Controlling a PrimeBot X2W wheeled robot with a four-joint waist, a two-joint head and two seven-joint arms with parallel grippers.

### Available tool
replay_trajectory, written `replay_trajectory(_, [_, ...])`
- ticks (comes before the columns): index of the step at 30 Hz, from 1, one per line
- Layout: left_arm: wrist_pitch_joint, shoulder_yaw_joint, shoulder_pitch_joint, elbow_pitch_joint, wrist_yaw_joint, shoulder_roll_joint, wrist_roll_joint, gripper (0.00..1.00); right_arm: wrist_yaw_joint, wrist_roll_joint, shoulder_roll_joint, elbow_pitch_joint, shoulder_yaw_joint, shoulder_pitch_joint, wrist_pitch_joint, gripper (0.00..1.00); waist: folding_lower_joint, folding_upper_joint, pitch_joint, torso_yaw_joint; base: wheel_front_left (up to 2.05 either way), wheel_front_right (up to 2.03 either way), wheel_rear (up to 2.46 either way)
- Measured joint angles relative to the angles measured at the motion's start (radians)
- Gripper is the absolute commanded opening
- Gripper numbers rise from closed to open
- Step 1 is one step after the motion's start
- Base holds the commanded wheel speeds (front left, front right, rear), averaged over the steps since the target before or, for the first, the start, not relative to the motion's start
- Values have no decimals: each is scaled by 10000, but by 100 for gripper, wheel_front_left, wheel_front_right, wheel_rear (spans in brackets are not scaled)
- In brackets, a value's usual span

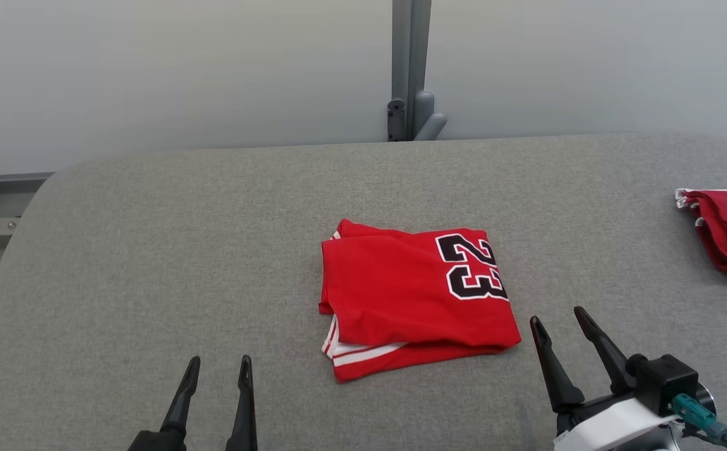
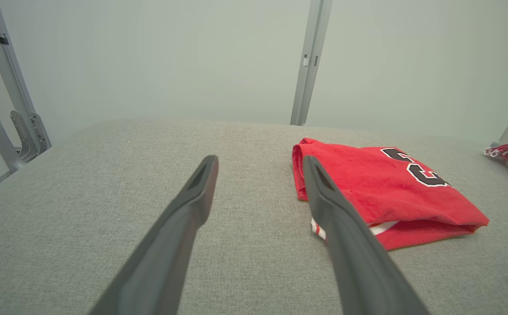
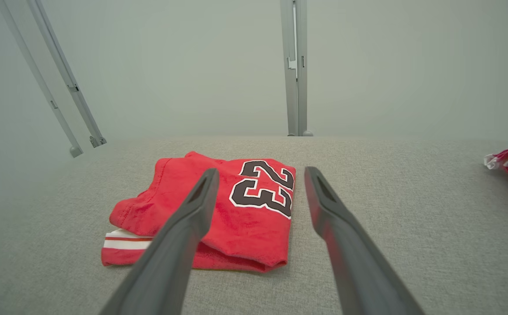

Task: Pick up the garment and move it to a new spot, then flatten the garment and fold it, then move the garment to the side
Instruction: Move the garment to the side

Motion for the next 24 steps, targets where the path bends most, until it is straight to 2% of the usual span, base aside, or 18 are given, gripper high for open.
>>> replay_trajectory(4, [0, -155, -192, -75, -31, -2, 73, 100, 0, 677, -102, 541, 61, -503, 2, 100, 0, 0, 193, 98, 0, 0, 0])
replay_trajectory(8, [0, -330, -360, -130, -107, 0, 163, 100, -2, 2234, -161, 1565, 84, -1127, 0, 100, 0, 0, 445, 245, 0, 0, 0])
replay_trajectory(14, [0, -541, -770, -190, -190, 0, 219, 100, -2, 4669, -947, 2581, 840, -2507, 2, 100, 0, 0, 958, 523, 0, 0, 0])
replay_trajectory(18, [0, -652, -1035, -140, -219, 0, 151, 100, -2, 6514, -1570, 3269, 1829, -3179, 31, 100, 0, 0, 1344, 729, 0, 0, 0])
replay_trajectory(24, [0, -844, -1355, -90, -282, 0, 107, 100, -4, 9275, -2360, 3580, 2801, -4051, 976, 100, 0, 0, 1868, 1049, 0, 0, 0])
